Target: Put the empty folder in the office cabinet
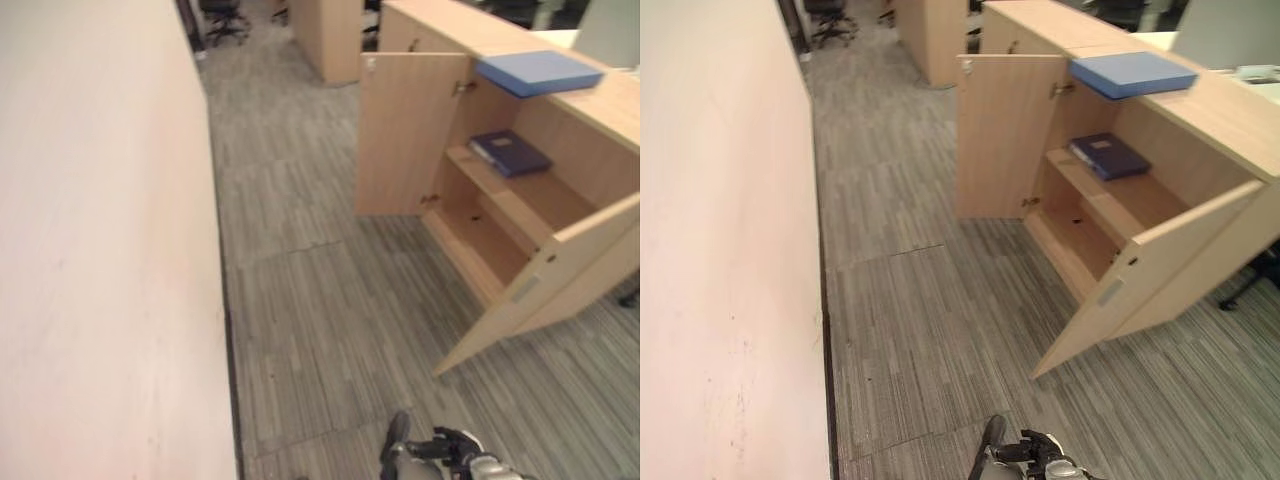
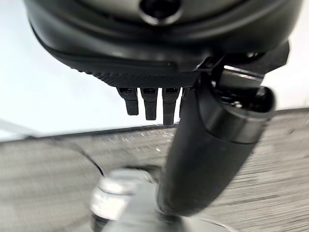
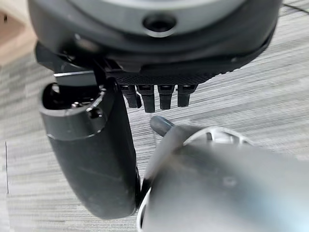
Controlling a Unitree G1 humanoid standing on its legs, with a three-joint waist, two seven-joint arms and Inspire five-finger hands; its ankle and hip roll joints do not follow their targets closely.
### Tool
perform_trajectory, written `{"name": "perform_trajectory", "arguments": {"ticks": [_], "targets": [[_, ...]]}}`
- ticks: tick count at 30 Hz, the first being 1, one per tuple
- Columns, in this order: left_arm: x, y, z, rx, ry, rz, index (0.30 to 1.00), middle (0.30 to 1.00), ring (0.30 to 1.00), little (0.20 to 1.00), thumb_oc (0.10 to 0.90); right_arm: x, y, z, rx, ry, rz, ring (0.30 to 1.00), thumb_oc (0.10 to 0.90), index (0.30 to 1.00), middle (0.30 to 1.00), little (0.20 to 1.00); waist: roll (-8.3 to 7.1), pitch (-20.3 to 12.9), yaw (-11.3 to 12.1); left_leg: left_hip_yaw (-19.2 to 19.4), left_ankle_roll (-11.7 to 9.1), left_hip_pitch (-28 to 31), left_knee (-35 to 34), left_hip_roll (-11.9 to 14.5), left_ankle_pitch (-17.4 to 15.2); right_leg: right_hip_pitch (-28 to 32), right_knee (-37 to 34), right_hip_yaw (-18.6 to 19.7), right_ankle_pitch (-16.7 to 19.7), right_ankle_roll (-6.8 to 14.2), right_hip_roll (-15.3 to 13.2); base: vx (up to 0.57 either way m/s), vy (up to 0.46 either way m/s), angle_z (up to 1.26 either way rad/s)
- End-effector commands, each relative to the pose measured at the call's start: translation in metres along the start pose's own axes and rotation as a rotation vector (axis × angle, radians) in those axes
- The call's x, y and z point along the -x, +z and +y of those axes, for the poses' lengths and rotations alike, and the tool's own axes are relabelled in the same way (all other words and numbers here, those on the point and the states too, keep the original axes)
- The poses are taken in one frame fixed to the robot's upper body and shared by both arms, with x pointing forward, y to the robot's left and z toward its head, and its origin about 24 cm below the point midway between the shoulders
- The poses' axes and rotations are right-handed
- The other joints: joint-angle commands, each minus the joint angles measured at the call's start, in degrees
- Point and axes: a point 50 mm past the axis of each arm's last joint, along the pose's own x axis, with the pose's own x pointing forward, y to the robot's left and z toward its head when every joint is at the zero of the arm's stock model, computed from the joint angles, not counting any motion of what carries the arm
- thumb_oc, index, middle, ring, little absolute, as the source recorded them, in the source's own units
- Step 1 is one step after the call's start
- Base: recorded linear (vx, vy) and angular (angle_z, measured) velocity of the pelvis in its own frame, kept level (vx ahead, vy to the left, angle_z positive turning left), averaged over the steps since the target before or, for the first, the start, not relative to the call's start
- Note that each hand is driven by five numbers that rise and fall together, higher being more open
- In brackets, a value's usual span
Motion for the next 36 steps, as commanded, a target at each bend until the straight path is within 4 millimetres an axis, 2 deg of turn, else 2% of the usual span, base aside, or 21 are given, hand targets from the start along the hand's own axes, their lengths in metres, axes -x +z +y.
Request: {"name": "perform_trajectory", "arguments": {"ticks": [1, 3, 5, 11, 14, 15, 16, 17, 19, 21, 23, 24, 25, 26, 27, 29, 30, 31, 34, 35, 36], "targets": [[0.001, -0.012, -0.003, 0.032, -0.001, 0.049, 0.900, 0.900, 0.900, 0.900, 0.800, 0.015, -0.069, -0.036, 0.088, -0.093, 0.234, 0.900, 0.800, 0.900, 0.900, 0.900, 2.14, 1.49, -1.39, -0.30, -0.62, 2.81, -0.41, -2.88, -1.90, 4.04, -7.69, -1.33, 10.90, -0.98, 1.99, 0.22, -0.101, 0.07], [0.001, -0.013, -0.005, 0.036, -0.004, 0.054, 0.900, 0.900, 0.900, 0.900, 0.800, 0.016, -0.072, -0.036, 0.085, -0.096, 0.246, 0.900, 0.800, 0.900, 0.900, 0.900, 2.56, 1.24, -1.35, -0.77, -1.08, 3.43, -0.08, -1.15, -1.82, 4.48, -6.07, -2.04, 9.86, -1.53, 1.92, 0.26, -0.154, 0.17], [0.000, -0.006, -0.008, 0.033, -0.008, 0.036, 0.900, 0.900, 0.900, 0.900, 0.800, 0.016, -0.069, -0.040, 0.064, -0.116, 0.234, 0.900, 0.800, 0.900, 0.900, 0.900, 3.34, 0.98, -1.69, -0.61, -2.61, 4.06, -0.30, 1.70, -2.09, 4.48, -3.89, -2.51, 7.35, -2.42, 2.72, 0.24, -0.162, 0.16], [-0.002, 0.031, -0.012, 0.028, -0.006, -0.087, 0.900, 0.900, 0.900, 0.900, 0.800, 0.015, -0.064, -0.045, 0.034, -0.146, 0.213, 0.900, 0.800, 0.900, 0.900, 0.900, 4.02, 1.06, -2.50, -0.25, -4.24, 3.13, -0.02, 4.80, -0.56, 3.11, 0.33, -3.39, 4.06, -3.74, 2.47, 0.13, -0.089, 0.18], [-0.002, 0.040, -0.011, 0.047, 0.001, -0.124, 0.900, 0.900, 0.900, 0.900, 0.800, 0.015, -0.065, -0.042, 0.036, -0.139, 0.210, 0.900, 0.800, 0.900, 0.900, 0.900, 4.03, 1.13, -2.58, -0.38, -4.93, 2.10, 3.73, 5.95, 0.67, 3.53, 0.78, -3.26, 2.50, -4.72, 3.15, 0.11, -0.107, 0.07], [-0.002, 0.043, -0.010, 0.055, 0.007, -0.136, 0.900, 0.900, 0.900, 0.900, 0.800, 0.015, -0.064, -0.041, 0.048, -0.132, 0.208, 0.900, 0.800, 0.900, 0.900, 0.900, 3.92, 1.31, -2.43, -0.38, -5.33, 0.99, 7.55, 6.56, 1.74, 4.70, 0.35, -3.05, 1.42, -5.47, 3.99, 0.07, -0.191, 0.03], [-0.002, 0.045, -0.010, 0.067, 0.005, -0.147, 0.900, 0.900, 0.900, 0.900, 0.800, 0.014, -0.064, -0.038, 0.066, -0.122, 0.210, 0.900, 0.800, 0.900, 0.900, 0.900, 3.16, 2.40, -1.29, -0.47, -5.69, -3.66, 18.87, 5.92, 6.02, 7.78, -1.01, -2.61, -0.24, -7.09, 5.31, 0.07, -0.190, -0.02], [-0.002, 0.045, -0.010, 0.067, 0.005, -0.147, 0.900, 0.900, 0.900, 0.900, 0.800, 0.014, -0.064, -0.038, 0.066, -0.122, 0.210, 0.900, 0.800, 0.900, 0.900, 0.900, 3.16, 2.40, -1.29, -0.47, -5.69, -3.66, 18.87, 5.92, 6.02, 7.78, -1.01, -2.61, -0.24, -7.09, 5.31, 0.04, -0.222, -0.07], [-0.002, 0.039, -0.013, 0.077, 0.003, -0.129, 0.900, 0.900, 0.900, 0.900, 0.800, 0.014, -0.063, -0.041, 0.070, -0.133, 0.215, 0.900, 0.800, 0.900, 0.900, 0.900, 1.64, 4.48, 0.62, -0.20, -4.52, -12.18, 33.34, 5.07, 9.85, 11.23, -1.90, -2.10, -2.50, -9.27, 5.28, 0.09, -0.174, -0.24], [-0.002, 0.033, -0.013, 0.083, 0.005, -0.110, 0.900, 0.900, 0.900, 0.900, 0.800, 0.014, -0.063, -0.043, 0.065, -0.138, 0.218, 0.900, 0.800, 0.900, 0.900, 0.900, 1.36, 4.60, 1.14, 1.08, -4.02, -14.36, 34.22, 5.13, 8.82, 12.21, -2.36, -1.66, -2.87, -9.26, 5.06, 0.11, -0.048, -0.22], [-0.001, 0.018, -0.011, 0.085, 0.012, -0.060, 0.900, 0.900, 0.900, 0.900, 0.800, 0.015, -0.066, -0.045, 0.064, -0.136, 0.228, 0.900, 0.800, 0.900, 0.900, 0.900, 0.73, 4.32, 2.19, 3.25, -3.35, -16.53, 29.81, 5.56, 6.69, 14.17, -3.69, -0.63, -2.76, -8.14, 4.36, 0.24, 0.082, -0.44], [0.000, 0.004, -0.008, 0.093, 0.023, -0.014, 0.900, 0.900, 0.900, 0.900, 0.800, 0.017, -0.073, -0.045, 0.075, -0.132, 0.249, 0.900, 0.800, 0.900, 0.900, 0.900, 0.35, 3.60, 3.05, 4.32, -3.80, -18.49, 23.15, 6.94, 6.66, 16.41, -5.21, 0.39, -3.07, -6.64, 3.67, 0.26, 0.116, -0.72], [0.000, 0.003, -0.008, 0.092, 0.023, -0.014, 0.900, 0.900, 0.900, 0.900, 0.800, 0.017, -0.073, -0.045, 0.075, -0.132, 0.250, 0.900, 0.800, 0.900, 0.900, 0.900, 0.32, 3.61, 3.10, 4.39, -3.80, -18.38, 23.06, 6.92, 6.68, 16.45, -5.24, 0.44, -3.07, -6.63, 3.66, 0.36, 0.235, -0.50], [0.000, -0.004, -0.009, 0.097, 0.024, 0.011, 0.900, 0.900, 0.900, 0.900, 0.800, 0.020, -0.083, -0.044, 0.094, -0.126, 0.281, 0.900, 0.800, 0.900, 0.900, 0.900, 1.11, 2.84, 3.96, 3.94, -5.12, -20.35, 14.85, 9.39, 10.62, 18.34, -5.82, 1.24, -3.77, -5.34, 3.21, 0.20, 0.139, -0.16], [0.001, -0.005, -0.009, 0.097, 0.024, 0.013, 0.900, 0.900, 0.900, 0.900, 0.800, 0.020, -0.083, -0.044, 0.094, -0.126, 0.282, 0.900, 0.800, 0.900, 0.900, 0.900, 1.07, 3.11, 4.09, 4.12, -5.30, -19.52, 14.16, 9.39, 10.83, 18.71, -5.73, 1.37, -4.00, -5.37, 3.20, 0.32, 0.222, 0.06], [0.001, -0.009, -0.011, 0.101, 0.022, 0.024, 0.900, 0.900, 0.900, 0.900, 0.800, 0.025, -0.099, -0.043, 0.094, -0.112, 0.334, 0.900, 0.800, 0.900, 0.900, 0.900, 2.89, 2.70, 5.49, 3.10, -7.75, -23.47, 4.07, 13.62, 18.73, 22.46, -6.09, 2.85, -5.76, -3.80, 2.51, 0.40, 0.260, -0.25], [0.001, -0.010, -0.012, 0.098, 0.019, 0.029, 0.900, 0.900, 0.900, 0.900, 0.800, 0.027, -0.103, -0.041, 0.090, -0.105, 0.346, 0.900, 0.800, 0.900, 0.900, 0.900, 3.08, 2.66, 5.82, 3.54, -8.49, -23.63, 1.62, 14.23, 19.83, 23.74, -6.24, 3.18, -6.25, -3.40, 2.17, 0.33, 0.213, -0.31], [0.001, -0.010, -0.012, 0.098, 0.019, 0.029, 0.900, 0.900, 0.900, 0.900, 0.800, 0.027, -0.103, -0.041, 0.090, -0.105, 0.346, 0.900, 0.800, 0.900, 0.900, 0.900, 3.07, 2.71, 5.84, 3.57, -8.49, -23.55, 1.60, 14.22, 19.83, 23.79, -6.24, 3.20, -6.26, -3.40, 2.15, 0.22, 0.153, -0.13], [0.003, -0.019, -0.015, 0.108, 0.009, 0.055, 0.900, 0.900, 0.900, 0.900, 0.800, 0.029, -0.111, -0.040, 0.076, -0.092, 0.369, 0.900, 0.800, 0.900, 0.900, 0.900, 4.50, 0.91, 6.11, 4.58, -9.30, -23.38, -0.32, 15.00, 20.05, 26.24, -7.22, 4.30, -6.39, -1.77, 1.16, 0.31, 0.269, -0.16], [0.004, -0.027, -0.017, 0.093, 0.000, 0.081, 0.900, 0.900, 0.900, 0.900, 0.800, 0.030, -0.112, -0.039, 0.059, -0.091, 0.374, 0.900, 0.800, 0.900, 0.900, 0.900, 5.24, -0.93, 6.26, 3.95, -9.51, -22.29, -0.12, 14.02, 20.54, 27.34, -8.03, 4.55, -5.76, -0.81, -0.27, 0.39, 0.393, -0.28], [0.004, -0.028, -0.017, 0.084, -0.001, 0.083, 0.900, 0.900, 0.900, 0.900, 0.800, 0.029, -0.111, -0.037, 0.050, -0.084, 0.372, 0.900, 0.800, 0.900, 0.900, 0.900, 5.02, -1.56, 6.28, 4.25, -9.03, -21.58, 0.22, 13.04, 19.79, 27.59, -8.31, 4.79, -5.18, -0.25, -1.75, 0.46, 0.512, -0.36]]}}
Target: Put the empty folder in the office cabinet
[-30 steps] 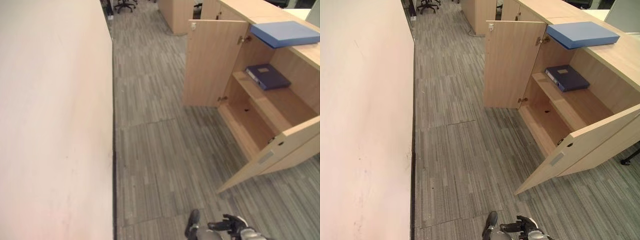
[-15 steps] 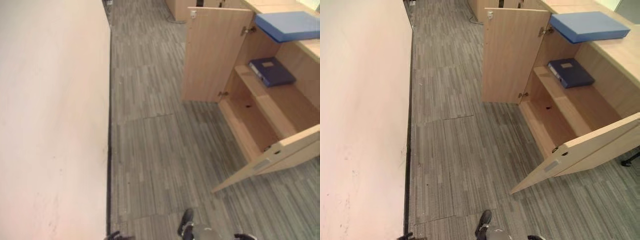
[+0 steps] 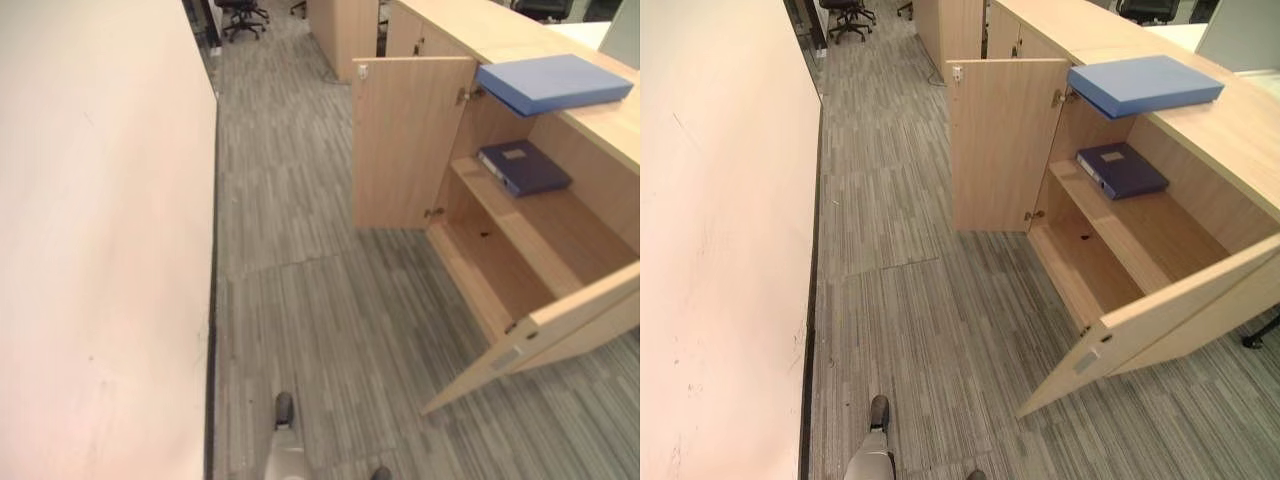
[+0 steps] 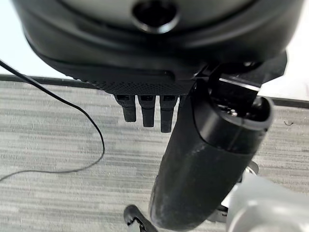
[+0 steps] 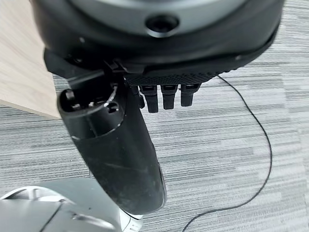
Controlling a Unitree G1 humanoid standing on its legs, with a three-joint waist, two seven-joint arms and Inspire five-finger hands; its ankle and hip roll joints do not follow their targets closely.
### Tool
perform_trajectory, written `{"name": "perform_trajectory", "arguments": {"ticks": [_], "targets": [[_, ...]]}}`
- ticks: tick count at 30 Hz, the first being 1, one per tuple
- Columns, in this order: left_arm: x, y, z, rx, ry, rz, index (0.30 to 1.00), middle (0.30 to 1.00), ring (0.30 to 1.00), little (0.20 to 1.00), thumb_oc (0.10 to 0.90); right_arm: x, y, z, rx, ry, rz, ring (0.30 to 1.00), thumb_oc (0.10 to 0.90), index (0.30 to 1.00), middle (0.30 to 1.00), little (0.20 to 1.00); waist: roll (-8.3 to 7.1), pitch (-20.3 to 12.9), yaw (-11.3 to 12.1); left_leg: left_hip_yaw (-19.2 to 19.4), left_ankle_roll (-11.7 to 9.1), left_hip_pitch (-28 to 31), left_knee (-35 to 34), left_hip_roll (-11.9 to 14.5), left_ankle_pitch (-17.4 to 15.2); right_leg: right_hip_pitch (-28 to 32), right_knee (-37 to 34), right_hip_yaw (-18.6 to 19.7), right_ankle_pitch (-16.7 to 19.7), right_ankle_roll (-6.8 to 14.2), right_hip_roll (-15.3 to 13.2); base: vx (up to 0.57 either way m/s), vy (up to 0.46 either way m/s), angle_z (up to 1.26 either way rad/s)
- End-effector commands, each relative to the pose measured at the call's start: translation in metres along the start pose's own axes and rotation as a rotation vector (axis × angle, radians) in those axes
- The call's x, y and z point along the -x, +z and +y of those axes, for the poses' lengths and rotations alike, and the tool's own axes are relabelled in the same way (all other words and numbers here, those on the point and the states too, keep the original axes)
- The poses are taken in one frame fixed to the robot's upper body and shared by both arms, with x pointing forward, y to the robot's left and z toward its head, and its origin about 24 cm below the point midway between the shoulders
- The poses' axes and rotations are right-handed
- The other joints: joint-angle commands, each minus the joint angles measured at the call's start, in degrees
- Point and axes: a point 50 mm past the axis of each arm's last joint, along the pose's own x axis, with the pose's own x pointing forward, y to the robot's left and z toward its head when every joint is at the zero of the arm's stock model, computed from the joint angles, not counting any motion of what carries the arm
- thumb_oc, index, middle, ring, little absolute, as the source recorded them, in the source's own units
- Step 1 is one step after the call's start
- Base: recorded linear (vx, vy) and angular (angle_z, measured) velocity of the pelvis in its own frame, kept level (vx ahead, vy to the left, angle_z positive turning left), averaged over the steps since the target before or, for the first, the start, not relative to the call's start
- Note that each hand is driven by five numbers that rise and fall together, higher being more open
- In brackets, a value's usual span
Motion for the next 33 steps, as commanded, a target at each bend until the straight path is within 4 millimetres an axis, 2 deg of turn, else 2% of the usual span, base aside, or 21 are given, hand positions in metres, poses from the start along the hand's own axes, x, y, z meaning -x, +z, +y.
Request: {"name": "perform_trajectory", "arguments": {"ticks": [1, 3, 5, 6, 7, 8, 10, 11, 12, 13, 14, 15, 16, 19, 21, 23, 27, 30, 31, 32, 33], "targets": [[0.000, 0.007, 0.017, -0.071, 0.038, -0.041, 0.900, 0.900, 0.900, 0.900, 0.800, 0.000, 0.007, -0.008, -0.018, -0.009, -0.018, 0.900, 0.800, 0.900, 0.900, 0.900, -1.68, -1.52, 1.47, -0.75, 2.84, -0.64, 1.07, -5.46, -0.46, 7.48, -4.49, 5.08, 6.66, 11.21, -17.78, 0.31, 0.389, -0.32], [0.000, 0.012, 0.019, -0.066, 0.046, -0.059, 0.900, 0.900, 0.900, 0.900, 0.800, 0.000, 0.009, -0.003, 0.008, 0.011, -0.024, 0.900, 0.800, 0.900, 0.900, 0.900, -2.76, -2.05, 1.52, 0.31, 4.88, 0.89, 1.10, -8.78, -2.89, 6.31, -3.54, 5.46, 9.28, 12.35, -21.00, 0.28, 0.398, -0.18], [0.000, 0.019, 0.025, -0.066, 0.056, -0.079, 0.900, 0.900, 0.900, 0.900, 0.800, 0.000, 0.016, 0.001, 0.048, 0.028, -0.046, 0.900, 0.800, 0.900, 0.900, 0.900, -4.50, -2.92, 2.32, 1.82, 7.73, 3.25, 0.77, -14.50, -6.13, 4.60, 0.51, 4.72, 15.43, 13.87, -26.98, 0.30, 0.463, -0.35], [0.000, 0.022, 0.029, -0.085, 0.061, -0.085, 0.900, 0.900, 0.900, 0.900, 0.800, 0.001, 0.026, 0.001, 0.059, 0.034, -0.083, 0.900, 0.800, 0.900, 0.900, 0.900, -5.14, -2.48, 2.41, 2.46, 9.45, 4.92, 0.73, -17.72, -8.06, 3.82, 5.38, 3.99, 21.54, 14.29, -31.20, 0.19, 0.307, -0.25], [0.000, 0.022, 0.029, -0.085, 0.062, -0.085, 0.900, 0.900, 0.900, 0.900, 0.800, 0.001, 0.026, 0.001, 0.059, 0.034, -0.083, 0.900, 0.800, 0.900, 0.900, 0.900, -5.23, -2.46, 2.47, 2.55, 9.50, 4.94, 0.73, -17.81, -8.08, 3.75, 5.44, 4.12, 21.53, 14.34, -31.32, 0.24, 0.439, 0.17], [0.000, 0.024, 0.033, -0.098, 0.069, -0.090, 0.900, 0.900, 0.900, 0.900, 0.800, 0.002, 0.037, 0.003, 0.069, 0.046, -0.122, 0.900, 0.800, 0.900, 0.900, 0.900, -5.27, -1.92, 2.38, 3.09, 11.07, 7.10, 0.24, -20.24, -9.67, 2.41, 10.13, 2.90, 25.86, 13.67, -34.40, 0.22, 0.317, 0.40], [0.001, 0.026, 0.038, -0.122, 0.075, -0.097, 0.900, 0.900, 0.900, 0.900, 0.800, 0.005, 0.059, 0.012, 0.096, 0.077, -0.206, 0.900, 0.800, 0.900, 0.900, 0.900, -5.25, -0.92, 2.04, 3.35, 12.23, 10.78, -0.09, -21.97, -13.41, 0.54, 17.10, 0.22, 26.23, 13.99, -35.45, 0.44, 0.468, 0.27], [0.001, 0.028, 0.036, -0.117, 0.069, -0.115, 0.900, 0.900, 0.900, 0.900, 0.800, 0.012, 0.090, 0.018, 0.094, 0.110, -0.318, 0.900, 0.800, 0.900, 0.900, 0.900, -3.57, 1.00, 0.82, 2.89, 13.14, 13.61, -0.09, -21.13, -14.90, -6.76, 21.31, 0.25, 20.32, 12.50, -29.68, 0.40, 0.334, -0.21], [0.001, 0.028, 0.036, -0.117, 0.069, -0.115, 0.900, 0.900, 0.900, 0.900, 0.800, 0.012, 0.090, 0.018, 0.094, 0.110, -0.318, 0.900, 0.800, 0.900, 0.900, 0.900, -3.57, 1.00, 0.85, 2.93, 13.13, 13.60, -0.09, -21.12, -14.91, -6.83, 21.36, 0.30, 20.29, 12.49, -29.68, 0.44, 0.145, -0.29], [0.002, 0.014, 0.047, -0.187, 0.093, -0.063, 0.900, 0.900, 0.900, 0.900, 0.800, 0.054, 0.205, 0.000, 0.046, 0.087, -0.587, 0.900, 0.800, 0.900, 0.900, 0.900, -2.45, 1.05, 1.56, 1.52, 13.10, 16.05, -0.09, -20.85, -15.78, -11.05, 19.71, -0.11, 17.21, 11.41, -24.63, 0.19, -0.018, 0.09], [0.001, 0.025, 0.040, -0.167, 0.078, -0.097, 0.900, 0.900, 0.900, 0.900, 0.800, 0.054, 0.205, 0.010, 0.058, 0.092, -0.609, 0.900, 0.800, 0.900, 0.900, 0.900, -2.28, 2.95, 0.51, 1.57, 13.23, 16.54, -0.09, -20.69, -14.80, -13.36, 17.00, -1.45, 18.18, 9.40, -21.66, 0.20, -0.020, 0.05], [0.001, 0.025, 0.041, -0.167, 0.079, -0.097, 0.900, 0.900, 0.900, 0.900, 0.800, 0.054, 0.204, 0.010, 0.058, 0.092, -0.608, 0.900, 0.800, 0.900, 0.900, 0.900, -2.19, 2.94, 0.59, 1.64, 13.16, 16.65, -0.09, -20.55, -14.88, -13.24, 16.89, -1.45, 18.18, 9.35, -21.48, 0.27, 0.004, 0.15], [0.000, 0.020, 0.021, -0.194, 0.029, -0.081, 0.900, 0.900, 0.900, 0.900, 0.800, 0.047, 0.193, 0.034, 0.004, 0.098, -0.564, 0.900, 0.800, 0.900, 0.900, 0.900, -1.05, 3.77, -0.19, -0.99, 13.02, 20.50, -0.09, -22.17, -17.98, -17.71, 11.35, -1.70, 18.00, 10.36, -16.61, 0.35, -0.015, 0.34], [0.000, 0.022, 0.025, -0.185, 0.037, -0.078, 0.900, 0.900, 0.900, 0.900, 0.800, 0.047, 0.188, 0.039, -0.033, 0.159, -0.584, 0.900, 0.800, 0.900, 0.900, 0.900, -2.20, 4.20, -3.20, -3.26, 11.53, 24.21, -0.09, -21.54, -20.78, -19.11, 0.06, -3.36, 21.48, 10.18, -12.92, 0.51, -0.185, 0.92], [0.000, 0.014, 0.026, -0.160, 0.039, -0.064, 0.900, 0.900, 0.900, 0.900, 0.800, 0.029, 0.152, 0.008, -0.090, 0.076, -0.470, 0.900, 0.800, 0.900, 0.900, 0.900, -2.24, 1.40, -3.19, -3.67, 10.38, 26.57, 0.04, -19.05, -22.65, -14.70, -0.39, -6.80, 17.53, 7.85, -12.21, 0.63, -0.295, 1.38], [0.000, 0.015, 0.025, -0.158, 0.039, -0.063, 0.900, 0.900, 0.900, 0.900, 0.800, 0.024, 0.137, -0.001, -0.118, 0.040, -0.422, 0.900, 0.800, 0.900, 0.900, 0.900, -1.86, 0.95, -3.88, -3.24, 9.39, 25.94, 2.40, -16.72, -22.94, -13.94, 1.18, -7.70, 15.78, 7.03, -12.19, 0.42, -0.245, 0.65], [0.000, 0.045, 0.022, -0.162, 0.055, -0.139, 0.900, 0.900, 0.900, 0.900, 0.800, 0.010, 0.088, -0.013, -0.180, -0.013, -0.269, 0.900, 0.800, 0.900, 0.900, 0.900, -1.79, 0.26, -5.63, -3.10, 6.39, 25.86, 7.76, -12.24, -19.61, -12.37, 4.43, -8.51, 11.42, 4.80, -10.58, 0.36, -0.253, -0.14], [0.000, 0.055, 0.016, -0.151, 0.048, -0.179, 0.900, 0.900, 0.900, 0.900, 0.800, 0.005, 0.066, -0.009, -0.192, -0.012, -0.191, 0.900, 0.800, 0.900, 0.900, 0.900, -2.11, 0.65, -5.53, -1.76, 3.74, 22.22, 20.06, -9.29, -14.26, -8.65, 3.99, -7.05, 6.66, 2.69, -7.09, 0.19, -0.248, -0.45], [0.000, 0.056, 0.016, -0.151, 0.048, -0.183, 0.900, 0.900, 0.900, 0.900, 0.800, 0.005, 0.062, -0.009, -0.199, -0.015, -0.178, 0.900, 0.800, 0.900, 0.900, 0.900, -3.18, 0.83, -5.63, -1.11, 4.07, 20.05, 24.33, -9.68, -11.70, -7.88, 2.74, -8.09, 7.24, 1.42, -7.33, 0.18, -0.302, -0.36], [0.000, 0.054, 0.018, -0.130, 0.054, -0.180, 0.900, 0.900, 0.900, 0.900, 0.800, 0.003, 0.052, -0.009, -0.206, -0.018, -0.146, 0.900, 0.800, 0.900, 0.900, 0.900, -3.62, 1.55, -4.82, -0.34, 3.86, 16.77, 32.33, -8.11, -9.97, -5.48, 1.98, -6.16, 4.79, 0.69, -5.78, 0.16, -0.234, -0.48], [0.000, 0.053, 0.016, -0.117, 0.051, -0.179, 0.900, 0.900, 0.900, 0.900, 0.800, 0.003, 0.050, -0.010, -0.212, -0.023, -0.138, 0.900, 0.800, 0.900, 0.900, 0.900, -4.81, 2.03, -4.41, 1.30, 5.57, 13.49, 34.21, -8.61, -9.77, -4.72, 1.04, -6.31, 5.57, 0.26, -7.13, 0.36, -0.180, -0.91]]}}
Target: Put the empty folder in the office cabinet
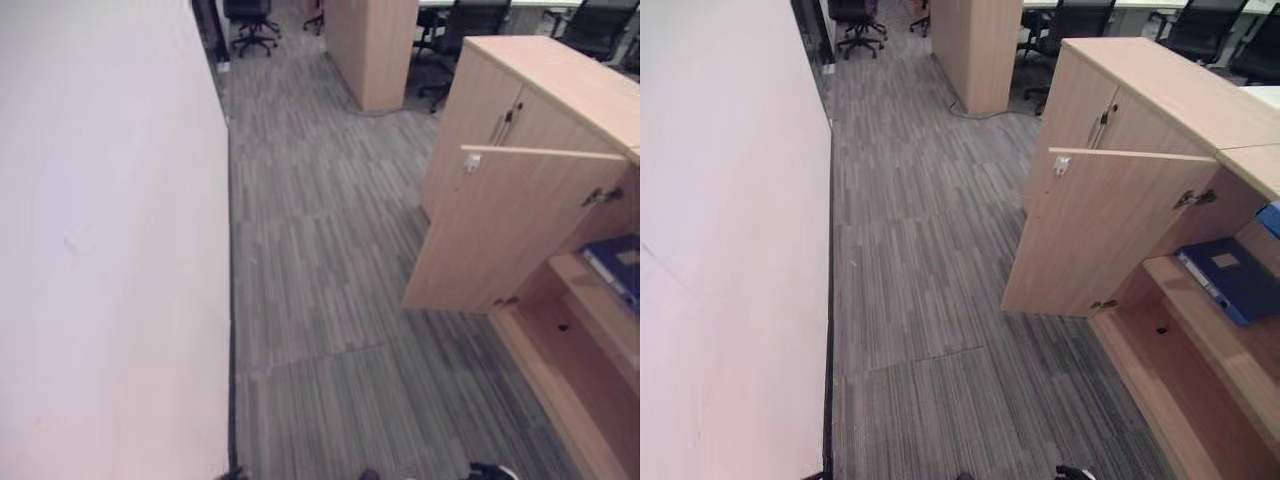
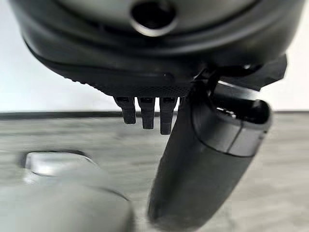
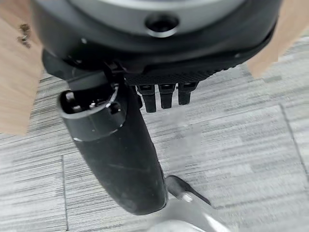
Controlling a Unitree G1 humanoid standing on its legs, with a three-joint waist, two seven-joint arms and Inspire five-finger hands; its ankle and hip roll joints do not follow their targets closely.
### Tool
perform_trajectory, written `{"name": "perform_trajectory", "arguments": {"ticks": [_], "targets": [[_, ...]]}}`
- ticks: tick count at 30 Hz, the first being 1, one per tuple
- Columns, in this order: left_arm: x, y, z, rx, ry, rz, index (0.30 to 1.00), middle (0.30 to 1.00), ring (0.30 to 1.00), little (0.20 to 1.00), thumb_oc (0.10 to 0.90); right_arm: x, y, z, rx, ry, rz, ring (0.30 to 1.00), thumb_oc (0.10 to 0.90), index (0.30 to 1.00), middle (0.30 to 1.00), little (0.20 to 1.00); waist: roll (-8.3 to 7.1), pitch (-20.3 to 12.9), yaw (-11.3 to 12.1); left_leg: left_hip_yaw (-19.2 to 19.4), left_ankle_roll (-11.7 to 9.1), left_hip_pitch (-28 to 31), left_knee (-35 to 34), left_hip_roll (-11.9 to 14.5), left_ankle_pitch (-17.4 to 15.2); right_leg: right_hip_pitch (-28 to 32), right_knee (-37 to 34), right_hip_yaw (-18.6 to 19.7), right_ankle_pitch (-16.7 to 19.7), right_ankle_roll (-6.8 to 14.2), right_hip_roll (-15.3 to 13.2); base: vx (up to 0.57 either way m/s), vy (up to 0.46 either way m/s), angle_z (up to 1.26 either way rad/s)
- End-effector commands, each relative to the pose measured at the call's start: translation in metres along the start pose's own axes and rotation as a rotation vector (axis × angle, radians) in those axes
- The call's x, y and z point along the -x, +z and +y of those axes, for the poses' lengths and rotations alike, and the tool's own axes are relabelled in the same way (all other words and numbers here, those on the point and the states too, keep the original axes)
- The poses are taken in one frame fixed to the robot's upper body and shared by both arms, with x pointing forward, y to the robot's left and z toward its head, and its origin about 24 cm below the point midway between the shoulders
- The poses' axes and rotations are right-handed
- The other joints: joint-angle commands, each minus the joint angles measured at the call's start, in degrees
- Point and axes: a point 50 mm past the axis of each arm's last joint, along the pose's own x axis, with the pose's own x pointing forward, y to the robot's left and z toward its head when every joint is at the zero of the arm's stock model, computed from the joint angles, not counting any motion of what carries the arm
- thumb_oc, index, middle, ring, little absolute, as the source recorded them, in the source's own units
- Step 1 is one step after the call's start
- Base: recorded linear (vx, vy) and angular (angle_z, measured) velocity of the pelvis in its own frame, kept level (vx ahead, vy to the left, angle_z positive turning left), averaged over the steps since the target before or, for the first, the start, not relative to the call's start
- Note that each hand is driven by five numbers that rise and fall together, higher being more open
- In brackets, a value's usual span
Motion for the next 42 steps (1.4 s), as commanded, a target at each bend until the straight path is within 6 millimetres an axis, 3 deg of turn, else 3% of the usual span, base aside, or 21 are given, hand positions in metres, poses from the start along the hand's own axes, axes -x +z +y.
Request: {"name": "perform_trajectory", "arguments": {"ticks": [1, 2, 4, 5, 6, 8, 9, 10, 13, 17, 18, 24, 35, 37, 38, 39, 40, 41, 42], "targets": [[0.005, -0.030, 0.003, 0.011, 0.027, 0.080, 0.900, 0.900, 0.900, 0.900, 0.800, 0.001, 0.005, -0.020, -0.034, -0.070, 0.028, 0.900, 0.800, 0.900, 0.900, 0.900, 0.21, 5.33, 3.55, 4.51, 9.08, -2.52, -10.58, 2.53, -0.77, 3.53, -1.14, 4.90, 4.45, 10.03, -6.99, 0.21, 0.014, -0.81], [0.006, -0.033, 0.004, 0.012, 0.029, 0.091, 0.900, 0.900, 0.900, 0.900, 0.800, 0.001, 0.005, -0.020, -0.037, -0.067, 0.027, 0.900, 0.800, 0.900, 0.900, 0.900, -0.60, 5.52, 4.14, 5.55, 10.58, -4.59, -13.20, 2.07, -0.77, 3.72, -1.61, 5.27, 5.60, 10.24, -8.17, 0.34, 0.109, -0.86], [0.008, -0.044, 0.007, 0.010, 0.038, 0.130, 0.900, 0.900, 0.900, 0.900, 0.800, 0.000, 0.007, -0.017, -0.025, -0.054, 0.016, 0.900, 0.800, 0.900, 0.900, 0.900, -0.81, 5.67, 5.78, 1.96, 10.39, -9.70, -22.55, 1.03, -0.25, 6.19, -2.95, 9.75, 4.96, 11.13, -7.91, 0.29, 0.178, -1.15], [0.008, -0.045, 0.008, 0.002, 0.037, 0.136, 0.900, 0.900, 0.900, 0.900, 0.800, 0.000, 0.009, -0.016, -0.017, -0.054, 0.008, 0.900, 0.800, 0.900, 0.900, 0.900, -0.28, 5.77, 6.56, -1.43, 9.55, -10.63, -28.22, 0.26, 2.28, 7.38, -3.50, 11.71, 4.71, 11.54, -7.10, 0.49, 0.227, -1.67], [0.007, -0.042, 0.006, -0.014, 0.029, 0.131, 0.900, 0.900, 0.900, 0.900, 0.800, 0.000, 0.013, -0.017, -0.004, -0.059, -0.009, 0.900, 0.800, 0.900, 0.900, 0.900, 1.10, 6.30, 8.21, -9.59, 7.82, -12.67, -38.08, -0.54, 8.62, 10.28, -3.97, 16.77, 3.58, 12.08, -5.60, 0.46, 0.208, -1.57], [0.008, -0.043, 0.004, -0.011, 0.022, 0.135, 0.900, 0.900, 0.900, 0.900, 0.800, 0.000, 0.011, -0.017, 0.001, -0.057, -0.008, 0.900, 0.800, 0.900, 0.900, 0.900, 1.88, 6.19, 8.69, -14.87, 7.58, -11.86, -40.09, -2.05, 8.68, 10.40, -3.64, 20.44, 3.24, 12.27, -4.69, 0.26, 0.113, -1.12], [0.008, -0.043, 0.004, -0.011, 0.021, 0.135, 0.900, 0.900, 0.900, 0.900, 0.800, 0.000, 0.012, -0.017, 0.000, -0.058, -0.008, 0.900, 0.800, 0.900, 0.900, 0.900, 1.96, 6.12, 8.70, -14.90, 7.61, -12.01, -40.09, -2.01, 8.78, 10.29, -3.72, 20.44, 3.41, 12.29, -4.63, 0.10, 0.072, -1.88], [0.008, -0.045, 0.003, -0.004, 0.019, 0.140, 0.900, 0.900, 0.900, 0.900, 0.800, 0.000, 0.008, -0.017, 0.007, -0.054, -0.002, 0.900, 0.800, 0.900, 0.900, 0.900, 2.50, 5.78, 8.77, -17.55, 7.25, -10.95, -40.59, -2.65, 8.25, 10.06, -3.80, 22.08, 3.44, 12.48, -4.21, 0.15, 0.180, -2.07], [0.009, -0.048, 0.001, -0.022, 0.011, 0.145, 0.900, 0.900, 0.900, 0.900, 0.800, 0.001, 0.002, -0.017, 0.004, -0.053, 0.014, 0.900, 0.800, 0.900, 0.900, 0.900, 2.77, 4.75, 7.65, -17.02, 7.24, -9.18, -39.80, -2.94, 6.97, 9.90, -3.82, 23.92, 3.50, 13.68, -5.64, 0.15, 0.175, -1.23], [0.008, -0.045, 0.005, -0.038, 0.016, 0.135, 0.900, 0.900, 0.900, 0.900, 0.800, 0.000, 0.000, -0.012, 0.013, -0.034, 0.027, 0.900, 0.800, 0.900, 0.900, 0.900, 2.20, 3.32, 6.77, -12.86, 9.73, -6.04, -41.61, -3.97, 5.08, 8.68, -3.72, 26.91, 4.78, 15.62, -8.55, 0.15, 0.206, -0.48], [0.008, -0.042, 0.007, -0.035, 0.022, 0.124, 0.900, 0.900, 0.900, 0.900, 0.800, 0.000, 0.006, -0.010, 0.010, -0.030, 0.015, 0.900, 0.800, 0.900, 0.900, 0.900, 2.08, 2.99, 6.51, -10.71, 10.99, -4.50, -42.58, -4.78, 4.28, 7.81, -3.31, 28.01, 5.51, 16.63, -9.86, 0.14, 0.242, -0.72], [0.007, -0.038, 0.011, -0.056, 0.027, 0.111, 0.900, 0.900, 0.900, 0.900, 0.800, -0.001, 0.022, -0.006, -0.023, -0.017, -0.038, 0.900, 0.800, 0.900, 0.900, 0.900, 2.63, 2.42, 5.24, -5.65, 13.22, -1.53, -44.57, -7.70, 2.12, 5.14, -1.84, 29.43, 7.45, 19.16, -13.71, 0.07, 0.166, -0.50], [0.006, -0.034, 0.014, -0.077, 0.026, 0.093, 0.900, 0.900, 0.900, 0.900, 0.800, -0.001, 0.027, -0.002, -0.034, -0.006, -0.062, 0.900, 0.800, 0.900, 0.900, 0.900, 2.78, 3.86, 3.98, -1.73, 14.77, 0.11, -45.31, -9.68, 0.32, 2.13, -0.78, 28.00, 11.78, 20.82, -16.77, 0.01, 0.087, -0.38], [0.008, -0.043, 0.019, -0.077, 0.033, 0.127, 0.900, 0.900, 0.900, 0.900, 0.800, 0.000, 0.033, -0.002, -0.022, -0.004, -0.083, 0.900, 0.800, 0.900, 0.900, 0.900, 2.75, 5.11, 5.24, 0.90, 15.39, 1.45, -45.31, -9.87, -1.47, -1.53, 6.47, 22.08, 15.49, 20.55, -20.19, -0.01, 0.115, -0.33], [0.008, -0.043, 0.019, -0.077, 0.033, 0.127, 0.900, 0.900, 0.900, 0.900, 0.800, 0.000, 0.033, -0.002, -0.022, -0.004, -0.083, 0.900, 0.800, 0.900, 0.900, 0.900, 2.71, 5.15, 5.26, 0.94, 15.42, 1.49, -45.31, -9.93, -1.49, -1.57, 6.58, 22.15, 15.43, 20.59, -20.26, 0.05, 0.038, -0.66], [0.010, -0.048, 0.023, -0.080, 0.049, 0.145, 0.900, 0.900, 0.900, 0.900, 0.800, 0.000, 0.040, 0.001, -0.004, 0.004, -0.110, 0.900, 0.800, 0.900, 0.900, 0.900, 1.97, 5.62, 6.26, 4.13, 14.87, 2.91, -45.31, -9.32, -2.87, -2.73, 8.38, 12.97, 18.61, 20.68, -24.15, 0.06, 0.007, -0.96], [0.010, -0.048, 0.023, -0.080, 0.049, 0.146, 0.900, 0.900, 0.900, 0.900, 0.800, 0.000, 0.040, 0.001, -0.003, 0.004, -0.109, 0.900, 0.800, 0.900, 0.900, 0.900, 1.99, 5.93, 6.10, 3.96, 14.89, 3.32, -45.31, -9.37, -3.05, -2.28, 8.53, 12.83, 18.40, 20.81, -24.25, 0.16, -0.065, -1.34], [0.009, -0.046, 0.026, -0.069, 0.062, 0.143, 0.900, 0.900, 0.900, 0.900, 0.800, 0.001, 0.053, 0.003, 0.031, 0.011, -0.147, 0.900, 0.800, 0.900, 0.900, 0.900, 1.59, 6.32, 6.20, 6.01, 14.21, 4.54, -45.31, -7.77, -4.59, -4.09, 7.31, 7.81, 18.14, 21.78, -23.55, 0.11, -0.070, -1.07], [0.009, -0.046, 0.026, -0.068, 0.062, 0.143, 0.900, 0.900, 0.900, 0.900, 0.800, 0.001, 0.053, 0.003, 0.032, 0.011, -0.147, 0.900, 0.800, 0.900, 0.900, 0.900, 1.63, 6.31, 6.20, 6.01, 14.17, 4.53, -45.31, -7.69, -4.59, -4.06, 7.24, 7.77, 18.16, 21.74, -23.46, 0.17, -0.163, -0.92]]}}
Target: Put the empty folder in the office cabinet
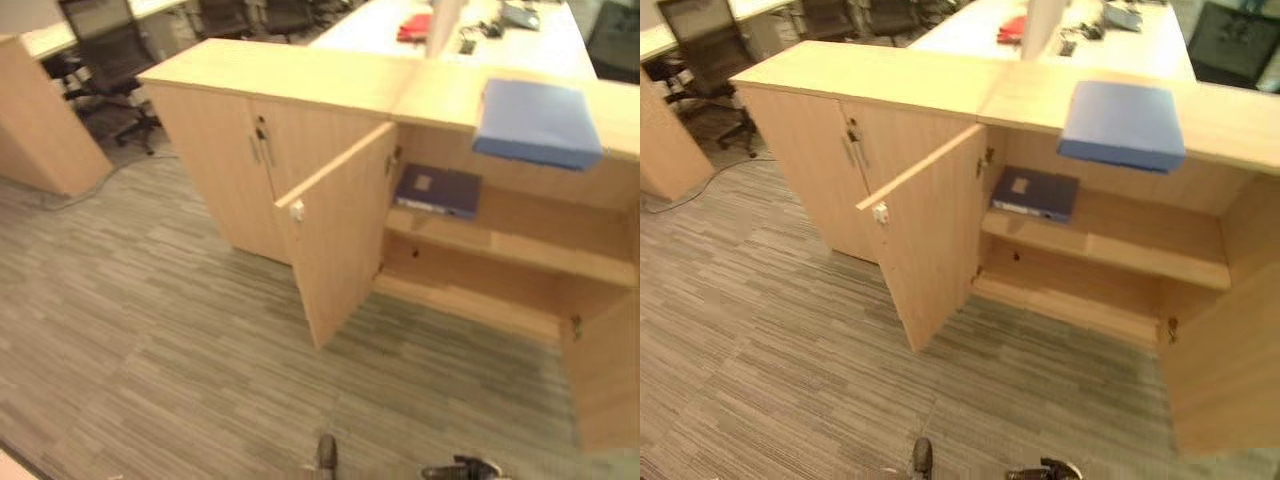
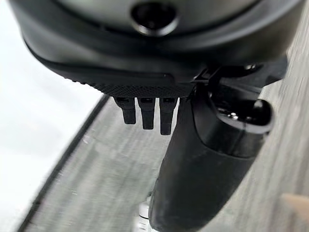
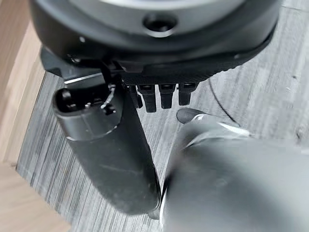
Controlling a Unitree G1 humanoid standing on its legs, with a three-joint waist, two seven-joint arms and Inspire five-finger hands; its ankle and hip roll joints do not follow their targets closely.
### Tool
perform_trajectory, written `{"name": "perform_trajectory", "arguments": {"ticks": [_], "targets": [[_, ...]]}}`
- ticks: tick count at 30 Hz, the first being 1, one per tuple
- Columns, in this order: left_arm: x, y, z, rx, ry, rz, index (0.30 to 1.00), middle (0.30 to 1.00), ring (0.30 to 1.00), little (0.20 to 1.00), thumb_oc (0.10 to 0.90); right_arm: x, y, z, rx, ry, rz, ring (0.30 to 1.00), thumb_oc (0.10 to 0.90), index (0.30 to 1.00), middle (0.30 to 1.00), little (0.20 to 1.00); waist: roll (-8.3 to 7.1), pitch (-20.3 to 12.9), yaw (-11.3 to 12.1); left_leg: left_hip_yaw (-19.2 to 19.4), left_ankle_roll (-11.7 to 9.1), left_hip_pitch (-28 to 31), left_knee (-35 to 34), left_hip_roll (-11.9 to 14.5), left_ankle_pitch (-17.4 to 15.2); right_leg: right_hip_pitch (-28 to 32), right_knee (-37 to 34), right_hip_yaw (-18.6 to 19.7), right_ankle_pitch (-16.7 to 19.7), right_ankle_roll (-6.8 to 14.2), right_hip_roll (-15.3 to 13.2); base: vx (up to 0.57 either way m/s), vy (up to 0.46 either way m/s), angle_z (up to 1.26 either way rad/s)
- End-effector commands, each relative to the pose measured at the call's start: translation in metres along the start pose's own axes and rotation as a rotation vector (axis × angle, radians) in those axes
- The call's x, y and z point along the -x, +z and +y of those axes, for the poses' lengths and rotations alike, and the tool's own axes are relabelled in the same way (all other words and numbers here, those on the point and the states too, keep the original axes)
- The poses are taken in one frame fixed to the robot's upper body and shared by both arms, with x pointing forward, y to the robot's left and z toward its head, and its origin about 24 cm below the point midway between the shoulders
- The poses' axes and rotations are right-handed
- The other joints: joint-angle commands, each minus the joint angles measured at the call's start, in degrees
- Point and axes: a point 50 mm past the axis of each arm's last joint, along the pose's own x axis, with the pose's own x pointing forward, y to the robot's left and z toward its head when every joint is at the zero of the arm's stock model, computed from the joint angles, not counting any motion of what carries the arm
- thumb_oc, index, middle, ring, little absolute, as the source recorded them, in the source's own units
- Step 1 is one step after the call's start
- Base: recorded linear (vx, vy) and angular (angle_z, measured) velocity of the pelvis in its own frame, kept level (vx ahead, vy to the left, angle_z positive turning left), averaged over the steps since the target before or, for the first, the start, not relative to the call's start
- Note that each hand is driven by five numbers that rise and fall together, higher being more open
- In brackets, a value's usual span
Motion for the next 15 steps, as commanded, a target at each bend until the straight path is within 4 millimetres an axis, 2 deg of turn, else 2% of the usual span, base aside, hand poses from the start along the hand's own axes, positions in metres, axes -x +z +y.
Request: {"name": "perform_trajectory", "arguments": {"ticks": [1, 2, 3, 4, 6, 9, 11, 12, 13, 14, 15], "targets": [[0.000, 0.006, 0.027, -0.011, 0.078, -0.017, 0.900, 0.900, 0.900, 0.900, 0.800, 0.000, 0.022, -0.003, 0.087, -0.003, -0.065, 0.900, 0.800, 0.900, 0.900, 0.900, -2.16, 3.65, -1.00, -1.21, -2.03, 9.02, 0.20, 0.45, -7.53, -8.47, -2.55, 0.07, 16.77, 7.54, 1.12, 0.14, -0.130, -0.53], [0.000, 0.007, 0.027, -0.009, 0.078, -0.024, 0.900, 0.900, 0.900, 0.900, 0.800, 0.000, 0.026, -0.003, 0.095, -0.005, -0.077, 0.900, 0.800, 0.900, 0.900, 0.900, -2.24, 4.11, -1.29, -1.13, -2.14, 9.91, 0.20, 0.57, -8.06, -10.23, -4.11, -0.29, 17.39, 7.79, 2.05, 0.18, -0.193, -0.57], [0.000, 0.011, 0.026, -0.005, 0.077, -0.036, 0.900, 0.900, 0.900, 0.900, 0.800, 0.000, 0.030, -0.004, 0.091, -0.009, -0.088, 0.900, 0.800, 0.900, 0.900, 0.900, -2.57, 5.09, -1.61, -0.55, -2.34, 10.85, 0.20, 0.59, -8.12, -12.18, -6.67, -1.49, 19.49, 7.18, 3.02, 0.12, -0.102, -0.51], [0.000, 0.011, 0.026, -0.005, 0.077, -0.036, 0.900, 0.900, 0.900, 0.900, 0.800, 0.000, 0.031, -0.004, 0.091, -0.010, -0.089, 0.900, 0.800, 0.900, 0.900, 0.900, -2.48, 5.16, -1.59, -0.53, -2.37, 10.94, 0.20, 0.70, -8.17, -12.01, -6.85, -1.54, 19.57, 7.17, 3.17, 0.14, -0.149, -0.70], [-0.001, 0.023, 0.030, 0.005, 0.089, -0.069, 0.900, 0.900, 0.900, 0.900, 0.800, 0.000, 0.025, -0.003, 0.078, -0.007, -0.075, 0.900, 0.800, 0.900, 0.900, 0.900, -3.46, 5.80, -2.63, -1.80, -3.95, 13.95, 0.20, 1.52, -10.17, -13.95, -11.42, -2.22, 21.33, 7.85, 4.29, 0.34, -0.258, -0.58], [-0.001, 0.027, 0.030, 0.002, 0.095, -0.082, 0.900, 0.900, 0.900, 0.900, 0.800, 0.000, 0.017, -0.003, 0.075, -0.009, -0.051, 0.900, 0.800, 0.900, 0.900, 0.900, -3.96, 4.90, -2.61, -2.89, -4.71, 14.91, 0.20, 2.02, -11.12, -11.56, -13.25, -4.49, 21.32, 7.29, 4.15, 0.36, -0.281, 0.55], [-0.001, 0.031, 0.026, 0.007, 0.083, -0.090, 0.900, 0.900, 0.900, 0.900, 0.800, 0.000, 0.000, -0.010, 0.041, -0.036, 0.005, 0.900, 0.800, 0.900, 0.900, 0.900, -3.06, 3.39, -3.70, -3.43, -6.88, 16.73, 0.53, 6.19, -11.26, -11.14, -9.67, -5.36, 18.80, 5.78, 5.10, 0.37, -0.302, 0.65], [-0.002, 0.034, 0.025, 0.007, 0.079, -0.096, 0.900, 0.900, 0.900, 0.900, 0.800, 0.001, -0.005, -0.012, 0.032, -0.048, 0.021, 0.900, 0.800, 0.900, 0.900, 0.900, -1.97, 2.93, -3.79, -3.62, -7.59, 16.90, 1.62, 8.38, -11.94, -10.43, -8.50, -4.79, 16.52, 5.91, 6.33, 0.19, -0.197, 0.67], [-0.002, 0.034, 0.024, 0.005, 0.077, -0.097, 0.900, 0.900, 0.900, 0.900, 0.800, 0.001, -0.005, -0.013, 0.030, -0.049, 0.021, 0.900, 0.800, 0.900, 0.900, 0.900, -2.45, 3.13, -4.01, -3.42, -7.62, 16.28, 1.81, 7.90, -11.08, -10.67, -8.52, -5.86, 17.11, 4.96, 5.59, 0.20, -0.158, 0.79], [-0.002, 0.039, 0.020, -0.001, 0.066, -0.111, 0.900, 0.900, 0.900, 0.900, 0.800, 0.002, -0.011, -0.016, 0.019, -0.065, 0.040, 0.900, 0.800, 0.900, 0.900, 0.900, -1.57, 2.99, -4.25, -3.17, -8.45, 16.04, 3.29, 10.03, -11.40, -9.97, -7.64, -5.34, 15.05, 5.21, 6.60, 0.16, -0.232, 0.74], [-0.002, 0.050, 0.014, -0.026, 0.046, -0.142, 0.900, 0.900, 0.900, 0.900, 0.800, 0.002, -0.017, -0.022, -0.009, -0.089, 0.057, 0.900, 0.800, 0.900, 0.900, 0.900, -1.51, 2.88, -5.25, -1.36, -9.56, 14.93, 5.46, 12.52, -8.91, -9.01, -6.67, -6.73, 13.37, 4.22, 6.59, 0.21, -0.226, 0.43]]}}
